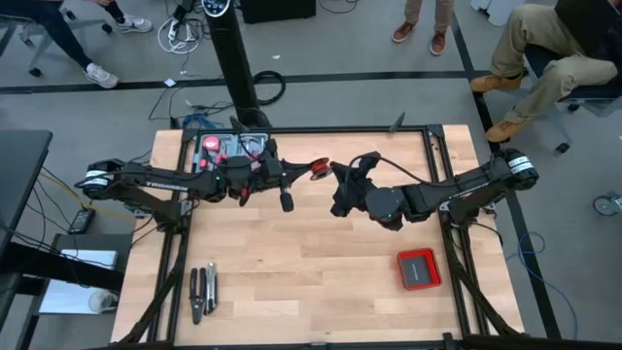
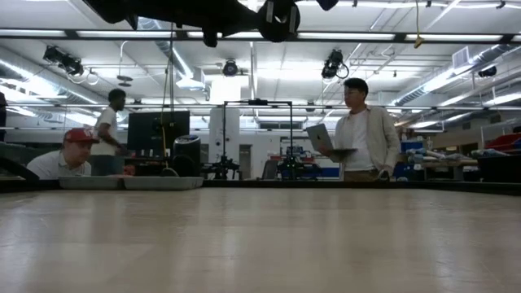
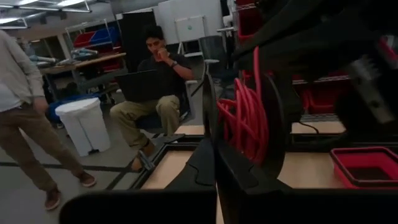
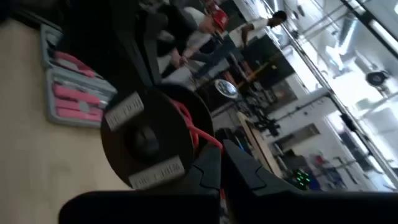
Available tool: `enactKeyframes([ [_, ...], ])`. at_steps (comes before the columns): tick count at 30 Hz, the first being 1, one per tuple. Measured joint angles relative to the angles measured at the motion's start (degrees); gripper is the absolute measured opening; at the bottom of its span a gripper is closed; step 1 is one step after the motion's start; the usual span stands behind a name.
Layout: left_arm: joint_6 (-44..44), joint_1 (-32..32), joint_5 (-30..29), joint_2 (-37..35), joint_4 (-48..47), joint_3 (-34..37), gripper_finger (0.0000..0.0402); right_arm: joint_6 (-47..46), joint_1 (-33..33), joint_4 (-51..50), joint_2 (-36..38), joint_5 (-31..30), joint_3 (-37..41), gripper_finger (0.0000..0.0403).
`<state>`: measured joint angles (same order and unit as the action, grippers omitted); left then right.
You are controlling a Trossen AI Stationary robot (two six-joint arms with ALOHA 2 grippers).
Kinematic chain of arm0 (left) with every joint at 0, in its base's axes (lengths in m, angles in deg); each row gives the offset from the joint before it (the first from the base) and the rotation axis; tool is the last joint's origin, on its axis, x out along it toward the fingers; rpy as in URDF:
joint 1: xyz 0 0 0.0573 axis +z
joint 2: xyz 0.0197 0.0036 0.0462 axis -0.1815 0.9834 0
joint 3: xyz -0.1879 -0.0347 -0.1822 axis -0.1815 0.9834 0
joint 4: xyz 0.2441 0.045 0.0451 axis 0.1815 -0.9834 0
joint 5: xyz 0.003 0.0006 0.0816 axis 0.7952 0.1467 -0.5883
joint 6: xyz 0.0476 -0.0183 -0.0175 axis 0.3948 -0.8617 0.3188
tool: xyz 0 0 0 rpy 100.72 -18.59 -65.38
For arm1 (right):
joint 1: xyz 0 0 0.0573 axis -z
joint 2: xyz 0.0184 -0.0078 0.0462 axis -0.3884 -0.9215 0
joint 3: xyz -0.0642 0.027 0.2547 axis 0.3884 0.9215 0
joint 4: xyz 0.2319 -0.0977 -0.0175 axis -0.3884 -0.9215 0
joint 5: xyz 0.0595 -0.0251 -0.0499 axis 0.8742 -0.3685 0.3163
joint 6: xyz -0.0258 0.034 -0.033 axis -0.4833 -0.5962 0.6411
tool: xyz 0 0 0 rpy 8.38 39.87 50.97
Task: Coil cords
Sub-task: Coil the red wire onto the spool
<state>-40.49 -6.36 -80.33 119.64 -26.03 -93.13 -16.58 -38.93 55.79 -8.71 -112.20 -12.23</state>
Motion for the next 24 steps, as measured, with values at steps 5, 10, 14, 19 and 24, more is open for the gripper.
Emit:
enactKeyframes([
  [5,0.0,0.1,2.5,-2.3,-2.9,-0.2,0.0000,0.1,-0.8,0.3,0.0,-3.5,0.0,0.0000],
  [10,0.0,0.1,3.7,-3.0,-3.8,-0.2,0.0000,0.5,-0.8,-0.4,0.0,-6.6,0.0,0.0000],
  [14,0.0,0.1,4.9,-3.3,-4.2,-0.2,0.0000,1.0,-0.9,-0.6,0.0,-8.4,0.0,0.0000],
  [19,0.0,0.1,5.1,-3.3,-4.2,-0.2,0.0000,2.9,-0.9,-0.5,0.1,-10.4,0.0,0.0000],
  [24,0.0,0.1,5.4,-3.6,-4.1,-0.2,0.0000,3.4,-1.5,-0.3,0.1,-12.6,0.0,0.0000],
])
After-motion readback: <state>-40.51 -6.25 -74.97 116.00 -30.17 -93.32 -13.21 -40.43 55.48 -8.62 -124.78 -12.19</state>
